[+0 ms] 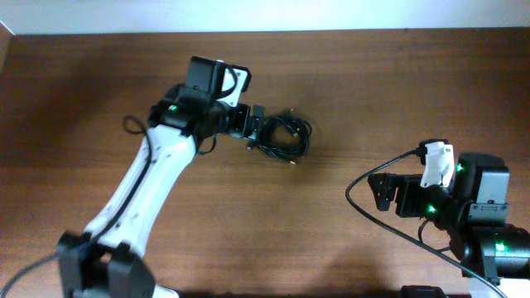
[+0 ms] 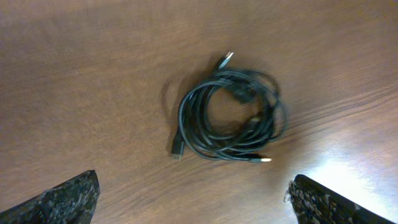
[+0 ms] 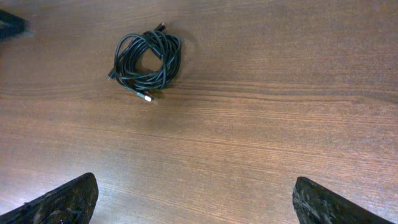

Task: Untangle cables
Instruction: 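Move the left gripper down onto the black cable coil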

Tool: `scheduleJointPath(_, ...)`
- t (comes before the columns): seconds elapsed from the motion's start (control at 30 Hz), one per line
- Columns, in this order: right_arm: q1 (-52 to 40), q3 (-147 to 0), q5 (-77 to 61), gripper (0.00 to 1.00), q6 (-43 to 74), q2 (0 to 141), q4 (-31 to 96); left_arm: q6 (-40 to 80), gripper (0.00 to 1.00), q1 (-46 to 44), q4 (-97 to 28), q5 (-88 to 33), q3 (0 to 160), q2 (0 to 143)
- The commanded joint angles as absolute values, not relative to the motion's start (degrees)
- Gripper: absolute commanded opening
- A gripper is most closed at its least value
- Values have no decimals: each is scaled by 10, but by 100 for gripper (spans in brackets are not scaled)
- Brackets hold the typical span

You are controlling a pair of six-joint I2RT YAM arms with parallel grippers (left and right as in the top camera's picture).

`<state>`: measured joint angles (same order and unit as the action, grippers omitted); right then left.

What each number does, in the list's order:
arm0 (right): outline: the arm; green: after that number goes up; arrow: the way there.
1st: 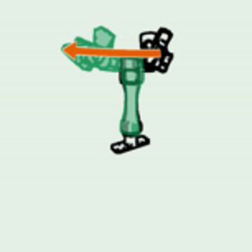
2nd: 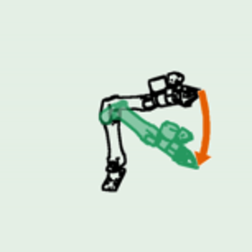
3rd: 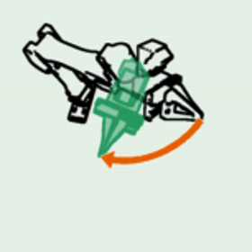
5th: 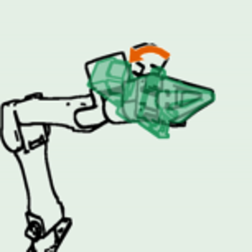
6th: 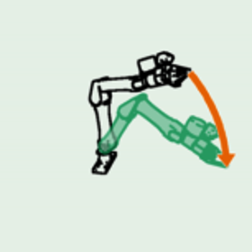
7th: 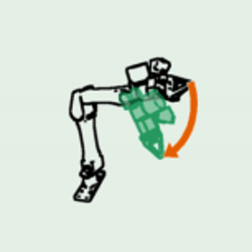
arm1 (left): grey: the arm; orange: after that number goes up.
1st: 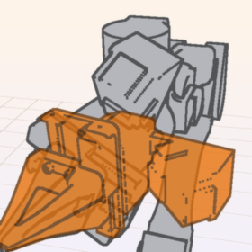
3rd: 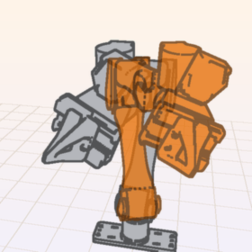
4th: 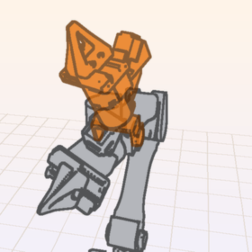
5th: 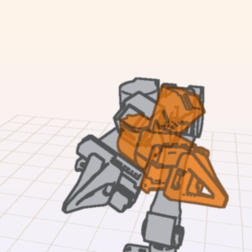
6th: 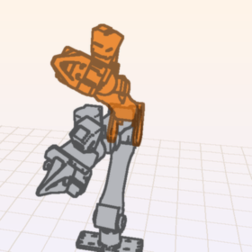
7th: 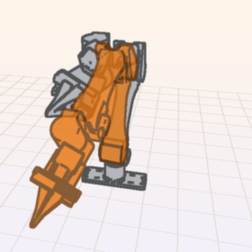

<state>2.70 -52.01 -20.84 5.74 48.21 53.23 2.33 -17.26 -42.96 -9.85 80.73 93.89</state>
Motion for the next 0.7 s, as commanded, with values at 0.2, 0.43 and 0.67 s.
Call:
scheduleJointPath(0.2, 30, -532, -203, 98, 51, 480, 534, 1, 99, -223, -421, -52, 884, 1110)
scheduleJointPath(0.43, 30, -532, -203, 98, 51, 480, 538, -3, 99, -242, -417, 10, 884, 1168)
scheduleJointPath(0.67, 30, -532, -203, 98, 51, 480, 540, -16, 99, -242, -416, 26, 902, 1175)
